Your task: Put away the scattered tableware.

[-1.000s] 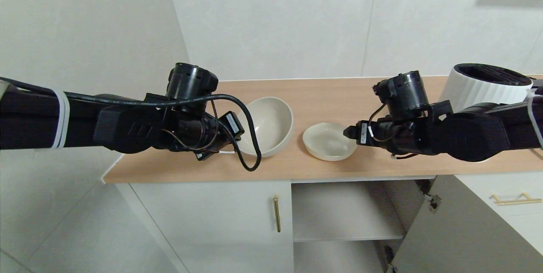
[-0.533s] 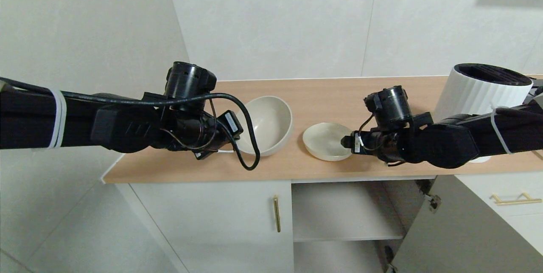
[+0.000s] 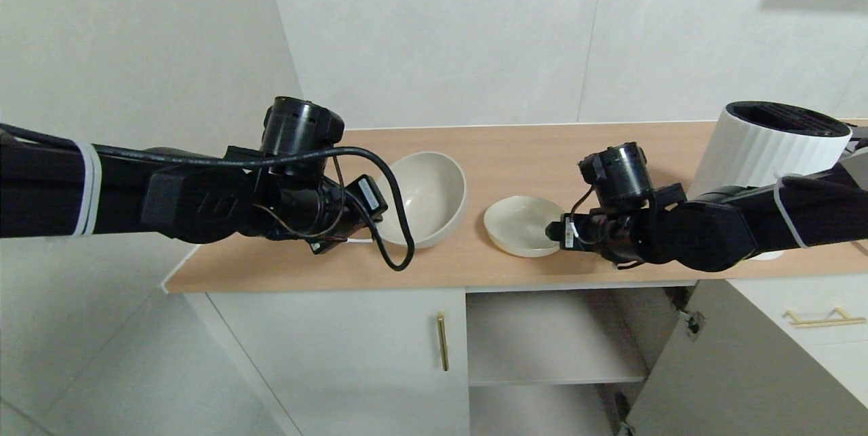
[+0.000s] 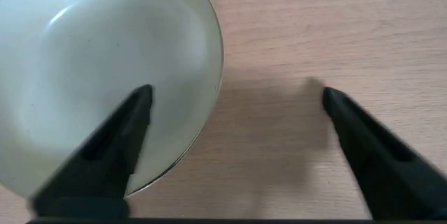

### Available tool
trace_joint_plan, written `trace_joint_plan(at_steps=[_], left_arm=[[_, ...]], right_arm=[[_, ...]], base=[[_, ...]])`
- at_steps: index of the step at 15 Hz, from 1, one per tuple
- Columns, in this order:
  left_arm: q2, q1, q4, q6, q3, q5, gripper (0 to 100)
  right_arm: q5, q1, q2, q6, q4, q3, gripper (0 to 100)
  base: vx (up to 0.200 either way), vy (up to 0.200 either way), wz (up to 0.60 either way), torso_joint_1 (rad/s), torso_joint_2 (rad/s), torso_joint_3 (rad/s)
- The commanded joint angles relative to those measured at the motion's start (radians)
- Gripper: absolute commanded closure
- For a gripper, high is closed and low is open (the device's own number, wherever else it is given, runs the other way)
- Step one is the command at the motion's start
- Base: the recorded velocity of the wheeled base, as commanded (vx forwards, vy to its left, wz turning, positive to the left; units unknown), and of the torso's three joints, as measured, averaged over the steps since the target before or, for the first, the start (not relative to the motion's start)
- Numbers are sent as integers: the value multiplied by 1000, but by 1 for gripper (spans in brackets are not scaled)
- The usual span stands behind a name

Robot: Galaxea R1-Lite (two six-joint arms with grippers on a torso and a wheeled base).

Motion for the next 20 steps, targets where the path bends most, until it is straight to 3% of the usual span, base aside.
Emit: trace_joint_plan(at_steps=[1, 11, 13, 16, 17, 19, 20], left_arm=[[-2, 0, 0, 0, 0, 0, 100], [-41, 0, 3, 6, 25, -1, 100], [-89, 0, 3, 37, 66, -1, 100], [-210, -2, 0, 112, 192, -6, 100], [-288, -2, -2, 152, 239, -12, 100], [-360, -2, -2, 175, 282, -27, 100], [-413, -2, -3, 200, 328, -64, 100]], right_arm=[[0, -1, 1, 1, 0, 0, 100], [8, 1, -40, 4, 4, 9, 100], [31, 1, -99, 4, 9, 40, 100], [135, -1, -234, 5, 11, 141, 100], [193, -1, -313, 2, 11, 210, 100], [212, -1, -399, 2, 44, 259, 100], [220, -1, -459, 2, 109, 284, 100]], base=[[0, 0, 0, 0, 0, 0], [0, 0, 0, 0, 0, 0], [0, 0, 0, 0, 0, 0], [0, 0, 0, 0, 0, 0], [0, 0, 0, 0, 0, 0], [0, 0, 0, 0, 0, 0], [0, 0, 0, 0, 0, 0]])
